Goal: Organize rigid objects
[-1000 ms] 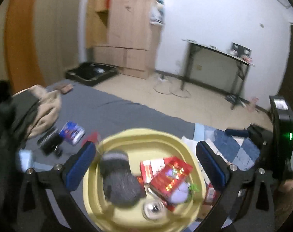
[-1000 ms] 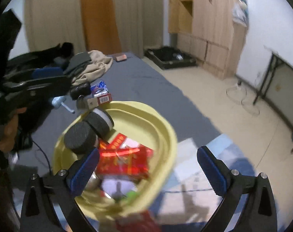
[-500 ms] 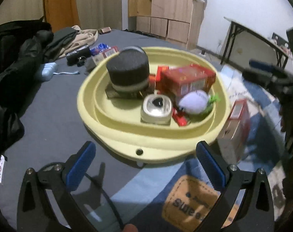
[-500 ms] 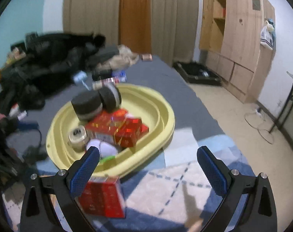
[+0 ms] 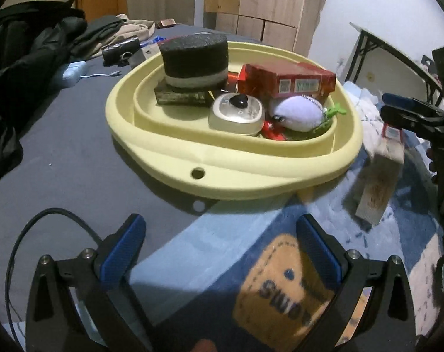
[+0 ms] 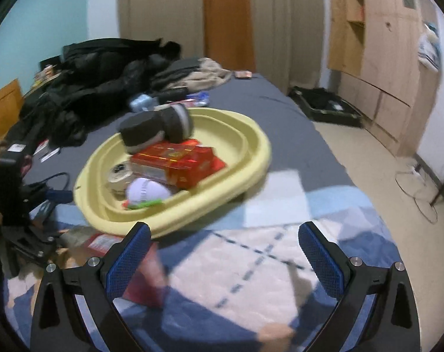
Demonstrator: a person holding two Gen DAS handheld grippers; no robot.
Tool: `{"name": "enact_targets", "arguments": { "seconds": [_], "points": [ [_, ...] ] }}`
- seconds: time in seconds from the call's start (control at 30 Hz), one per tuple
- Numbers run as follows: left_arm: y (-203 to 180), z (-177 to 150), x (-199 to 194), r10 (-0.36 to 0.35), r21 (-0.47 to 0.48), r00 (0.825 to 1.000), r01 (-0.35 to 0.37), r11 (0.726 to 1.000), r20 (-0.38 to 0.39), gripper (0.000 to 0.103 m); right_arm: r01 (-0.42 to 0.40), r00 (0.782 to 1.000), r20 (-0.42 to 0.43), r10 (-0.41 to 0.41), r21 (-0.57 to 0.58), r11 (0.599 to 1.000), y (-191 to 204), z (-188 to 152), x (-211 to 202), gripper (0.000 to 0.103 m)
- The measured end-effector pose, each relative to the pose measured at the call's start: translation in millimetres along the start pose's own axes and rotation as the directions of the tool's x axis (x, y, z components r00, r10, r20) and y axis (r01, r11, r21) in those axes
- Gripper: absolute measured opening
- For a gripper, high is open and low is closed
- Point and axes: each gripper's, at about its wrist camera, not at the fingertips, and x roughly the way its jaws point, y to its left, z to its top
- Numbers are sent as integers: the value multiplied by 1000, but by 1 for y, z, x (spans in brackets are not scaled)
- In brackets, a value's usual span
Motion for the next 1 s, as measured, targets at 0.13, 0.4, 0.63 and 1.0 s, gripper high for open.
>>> {"name": "enact_targets", "arguments": {
  "seconds": [0.13,0.4,0.63,1.0],
  "points": [
    [-6,4,7,17,17,1000,-16,1000,-9,103,47,998,-42,-45,58,997,-12,2,1,103],
    [-7,3,8,18,19,1000,-18,1000,-13,103,153,958,-227,-173,-102,983,9,-5,46,103],
    [-7,4,8,18,19,1000,-18,1000,-13,103,126,965,-223,-137,-63,990,2,-1,47,103],
    [-7,4,7,19,20,1000,-19,1000,-13,103,137,964,-220,-150,-73,988,2,0,44,103]
  ]
}}
